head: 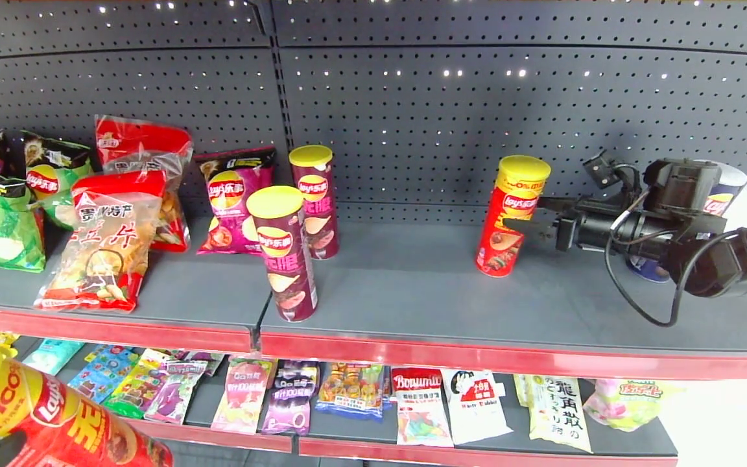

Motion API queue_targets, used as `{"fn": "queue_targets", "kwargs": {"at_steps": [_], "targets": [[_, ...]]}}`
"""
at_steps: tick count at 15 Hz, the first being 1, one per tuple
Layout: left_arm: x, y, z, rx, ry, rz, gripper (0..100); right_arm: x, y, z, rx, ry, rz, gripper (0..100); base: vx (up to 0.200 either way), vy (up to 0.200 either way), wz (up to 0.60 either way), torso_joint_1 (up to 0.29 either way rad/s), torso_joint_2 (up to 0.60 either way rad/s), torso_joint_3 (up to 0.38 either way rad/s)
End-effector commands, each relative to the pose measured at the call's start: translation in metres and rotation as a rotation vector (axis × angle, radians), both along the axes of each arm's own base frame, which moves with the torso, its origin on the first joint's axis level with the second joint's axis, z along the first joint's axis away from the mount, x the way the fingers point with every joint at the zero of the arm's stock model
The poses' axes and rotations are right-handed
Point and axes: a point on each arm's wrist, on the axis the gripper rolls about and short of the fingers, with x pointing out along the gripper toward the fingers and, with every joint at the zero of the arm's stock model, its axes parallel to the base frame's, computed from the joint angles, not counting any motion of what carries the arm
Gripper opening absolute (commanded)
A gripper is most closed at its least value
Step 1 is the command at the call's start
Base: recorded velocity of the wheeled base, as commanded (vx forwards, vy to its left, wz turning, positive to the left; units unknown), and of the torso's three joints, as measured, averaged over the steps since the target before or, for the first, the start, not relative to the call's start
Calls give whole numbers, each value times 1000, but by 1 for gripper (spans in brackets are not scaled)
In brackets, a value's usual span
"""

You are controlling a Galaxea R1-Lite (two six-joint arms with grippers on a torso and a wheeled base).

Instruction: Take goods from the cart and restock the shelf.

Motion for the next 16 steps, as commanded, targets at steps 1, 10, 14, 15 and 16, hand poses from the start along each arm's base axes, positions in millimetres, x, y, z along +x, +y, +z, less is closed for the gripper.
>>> {"fn": "queue_targets", "kwargs": {"at_steps": [1, 10, 14, 15, 16], "targets": [[2, 0, 0, 3, 8, 0, 0, 4, 5, 0, -1, -7, 14, 100, 0, 0, 0, 0, 0, 0], [2, 0, 0, 3, 8, 1, 0, 18, 14, -5, 2, -12, 35, 0, 0, 0, 0, 0, 0, 0], [2, 0, 0, 5, 8, 3, 0, 13, 22, -1, -1, -16, 44, 0, 0, 0, 0, 0, 0, 0], [2, 0, 0, 5, 8, 3, 0, 8, 25, 2, -2, -21, 46, 0, 0, 0, 0, 0, 0, 0], [1, 0, 0, 4, 6, 3, 0, 1, 33, 9, -4, -29, 43, 0, 0, 0, 0, 0, 0, 0]]}}
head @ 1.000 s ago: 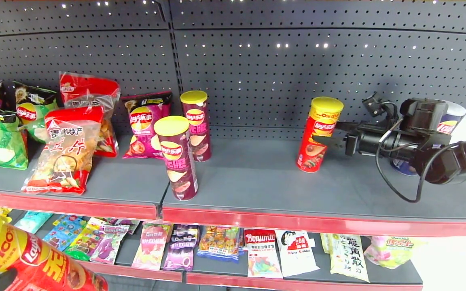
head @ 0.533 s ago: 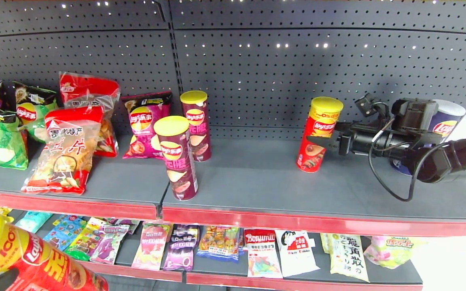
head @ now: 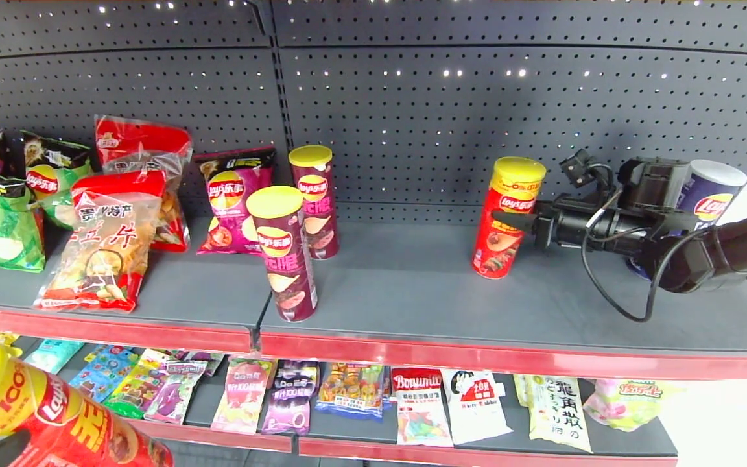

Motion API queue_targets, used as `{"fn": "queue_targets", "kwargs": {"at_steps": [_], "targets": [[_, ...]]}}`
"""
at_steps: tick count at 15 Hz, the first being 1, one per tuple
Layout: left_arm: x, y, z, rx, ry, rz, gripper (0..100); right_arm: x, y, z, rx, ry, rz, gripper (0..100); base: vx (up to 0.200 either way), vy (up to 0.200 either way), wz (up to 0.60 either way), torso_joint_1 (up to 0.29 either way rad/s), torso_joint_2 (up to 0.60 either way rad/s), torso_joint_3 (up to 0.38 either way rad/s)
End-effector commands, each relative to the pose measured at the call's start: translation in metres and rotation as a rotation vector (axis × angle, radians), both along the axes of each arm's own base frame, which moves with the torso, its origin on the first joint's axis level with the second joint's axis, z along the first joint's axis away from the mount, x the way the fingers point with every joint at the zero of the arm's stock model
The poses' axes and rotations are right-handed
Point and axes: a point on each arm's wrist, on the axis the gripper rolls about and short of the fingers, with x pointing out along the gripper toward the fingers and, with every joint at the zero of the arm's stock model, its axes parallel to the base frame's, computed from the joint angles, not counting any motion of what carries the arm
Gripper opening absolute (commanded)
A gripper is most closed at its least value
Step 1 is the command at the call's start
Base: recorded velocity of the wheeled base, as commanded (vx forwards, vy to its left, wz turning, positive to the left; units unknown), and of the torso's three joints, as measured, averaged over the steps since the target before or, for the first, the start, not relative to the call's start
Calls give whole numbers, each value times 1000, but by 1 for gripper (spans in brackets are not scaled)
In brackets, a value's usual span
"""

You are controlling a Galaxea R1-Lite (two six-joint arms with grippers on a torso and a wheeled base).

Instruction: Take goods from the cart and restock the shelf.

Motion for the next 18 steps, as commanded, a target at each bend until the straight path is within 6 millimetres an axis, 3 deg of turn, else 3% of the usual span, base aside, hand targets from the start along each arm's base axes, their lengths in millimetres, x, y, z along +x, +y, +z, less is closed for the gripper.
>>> {"fn": "queue_targets", "kwargs": {"at_steps": [1, 5, 8, 12, 18], "targets": [[0, 0, 0, 0, -1, 0, 0, -18, 14, 15, 1, -19, 3, 0, 0, 0, 0, 0, 0, 0], [-1, 0, -1, -2, -2, 1, 0, -64, 37, 28, -13, -19, 7, 0, 0, 0, 0, 0, 0, 0], [-2, 1, -2, -1, -2, 0, 0, -89, 48, 23, -28, 8, 11, 0, 0, 0, 0, 0, 0, 0], [-2, 1, -1, -2, -8, 2, 0, -97, 60, 8, -24, -17, 30, 0, 0, 0, 0, 0, 0, 0], [-4, 1, 0, -5, -19, 3, 0, -97, 68, 2, -37, -11, 22, 0, 0, 0, 0, 0, 0, 0]]}}
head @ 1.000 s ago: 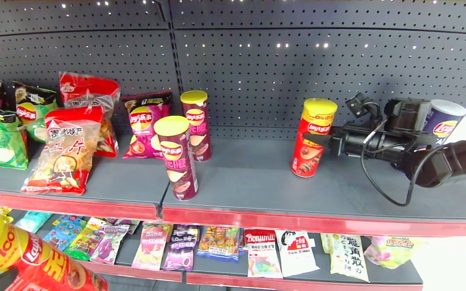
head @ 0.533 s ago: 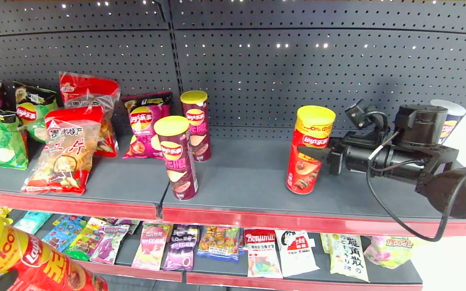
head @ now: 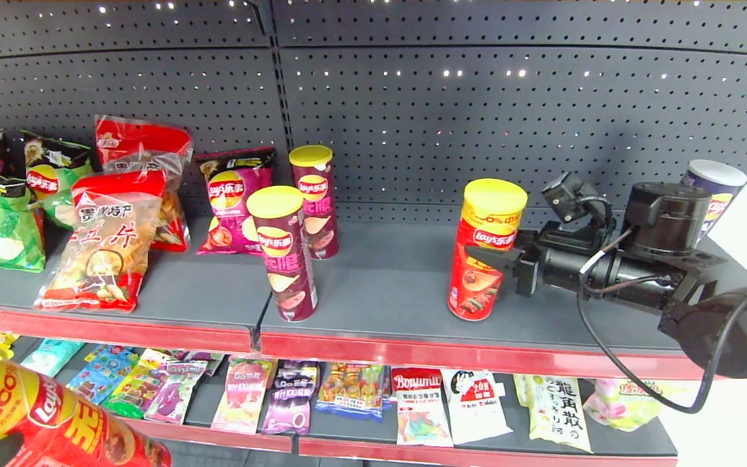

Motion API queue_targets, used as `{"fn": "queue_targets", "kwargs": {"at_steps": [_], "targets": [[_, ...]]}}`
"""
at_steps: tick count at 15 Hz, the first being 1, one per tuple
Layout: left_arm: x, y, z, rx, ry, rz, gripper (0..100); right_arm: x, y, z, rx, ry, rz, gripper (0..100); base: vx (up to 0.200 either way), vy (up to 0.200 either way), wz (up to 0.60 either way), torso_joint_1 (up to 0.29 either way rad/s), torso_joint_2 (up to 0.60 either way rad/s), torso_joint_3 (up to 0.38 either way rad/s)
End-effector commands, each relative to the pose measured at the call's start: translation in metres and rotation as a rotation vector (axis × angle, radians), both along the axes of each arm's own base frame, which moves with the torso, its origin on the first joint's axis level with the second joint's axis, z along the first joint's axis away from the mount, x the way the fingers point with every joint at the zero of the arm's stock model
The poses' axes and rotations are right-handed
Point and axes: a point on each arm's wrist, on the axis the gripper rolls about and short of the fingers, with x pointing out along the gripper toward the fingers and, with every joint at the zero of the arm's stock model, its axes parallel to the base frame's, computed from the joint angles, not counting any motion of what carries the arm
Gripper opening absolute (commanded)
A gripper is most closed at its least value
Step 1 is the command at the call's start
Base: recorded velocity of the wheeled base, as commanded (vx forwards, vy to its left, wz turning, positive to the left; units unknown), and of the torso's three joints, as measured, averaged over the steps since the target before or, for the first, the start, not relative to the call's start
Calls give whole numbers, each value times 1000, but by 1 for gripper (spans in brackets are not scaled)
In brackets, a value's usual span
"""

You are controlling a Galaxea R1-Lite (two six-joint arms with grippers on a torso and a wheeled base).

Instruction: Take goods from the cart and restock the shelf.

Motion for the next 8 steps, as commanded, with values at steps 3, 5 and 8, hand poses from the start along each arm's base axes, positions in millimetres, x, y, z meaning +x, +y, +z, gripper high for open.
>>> {"fn": "queue_targets", "kwargs": {"at_steps": [3, 5, 8], "targets": [[-1, 0, 0, -1, -3, 0, 0, 0, 2, -2, -4, 6, -1, 0, 0, 0, 0, 0, 0, 0], [-1, 0, 0, -1, -3, 0, 0, 2, 2, -4, -5, 9, -1, 0, 0, 0, 0, 0, 0, 0], [-1, 0, 0, -2, -6, 0, 0, -2, 6, -8, -6, 14, 13, 0, 0, 0, 0, 0, 0, 0]]}}
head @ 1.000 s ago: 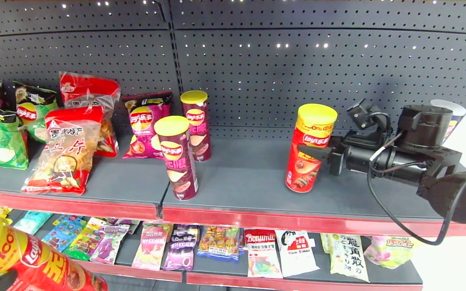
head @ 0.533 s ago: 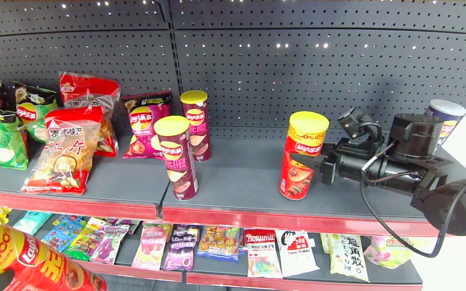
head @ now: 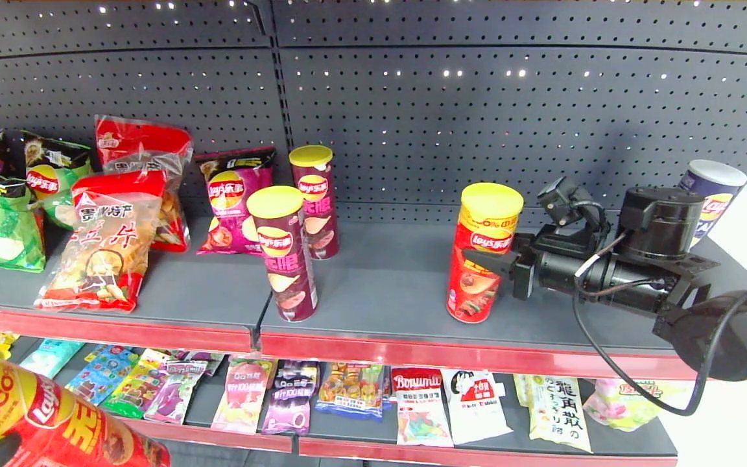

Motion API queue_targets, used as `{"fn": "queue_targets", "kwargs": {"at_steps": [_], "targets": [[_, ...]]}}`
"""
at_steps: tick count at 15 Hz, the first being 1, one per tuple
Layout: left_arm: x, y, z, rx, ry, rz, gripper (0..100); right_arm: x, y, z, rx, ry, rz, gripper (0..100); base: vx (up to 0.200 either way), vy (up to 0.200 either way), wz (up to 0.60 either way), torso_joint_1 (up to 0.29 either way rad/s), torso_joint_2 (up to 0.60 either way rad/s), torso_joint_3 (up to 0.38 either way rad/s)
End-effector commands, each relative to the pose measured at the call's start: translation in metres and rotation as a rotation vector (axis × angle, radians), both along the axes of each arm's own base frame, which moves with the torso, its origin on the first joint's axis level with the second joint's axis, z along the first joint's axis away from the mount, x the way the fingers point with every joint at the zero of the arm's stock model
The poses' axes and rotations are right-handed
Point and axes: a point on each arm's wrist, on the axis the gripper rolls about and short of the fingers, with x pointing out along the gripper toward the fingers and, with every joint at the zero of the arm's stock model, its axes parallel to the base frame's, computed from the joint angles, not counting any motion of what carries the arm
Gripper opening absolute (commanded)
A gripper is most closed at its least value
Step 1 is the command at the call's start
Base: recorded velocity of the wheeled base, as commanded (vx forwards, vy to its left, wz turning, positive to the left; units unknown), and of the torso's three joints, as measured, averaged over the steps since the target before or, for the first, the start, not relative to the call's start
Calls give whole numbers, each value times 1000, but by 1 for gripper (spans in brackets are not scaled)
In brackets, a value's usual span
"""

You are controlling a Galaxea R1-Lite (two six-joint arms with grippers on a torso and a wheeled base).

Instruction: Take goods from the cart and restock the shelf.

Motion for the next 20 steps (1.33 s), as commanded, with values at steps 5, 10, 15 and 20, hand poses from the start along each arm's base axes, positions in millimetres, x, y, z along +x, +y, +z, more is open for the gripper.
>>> {"fn": "queue_targets", "kwargs": {"at_steps": [5, 10, 15, 20], "targets": [[-2, 1, 0, -2, -6, 0, 0, -10, 9, -8, -9, 35, 37, 0, 0, 0, 0, 0, 0, 0], [-1, 0, -1, -1, -3, 0, 0, -10, 10, -10, -9, 41, 40, 0, 0, 0, 0, 0, 0, 0], [-1, 0, -1, -1, -3, 0, 0, -13, 9, -14, -18, 56, 45, 0, 0, 0, 0, 0, 0, 0], [-1, 0, -1, 0, 0, 0, 0, -16, 11, -14, -15, 62, 60, 0, 0, 0, 0, 0, 0, 0]]}}
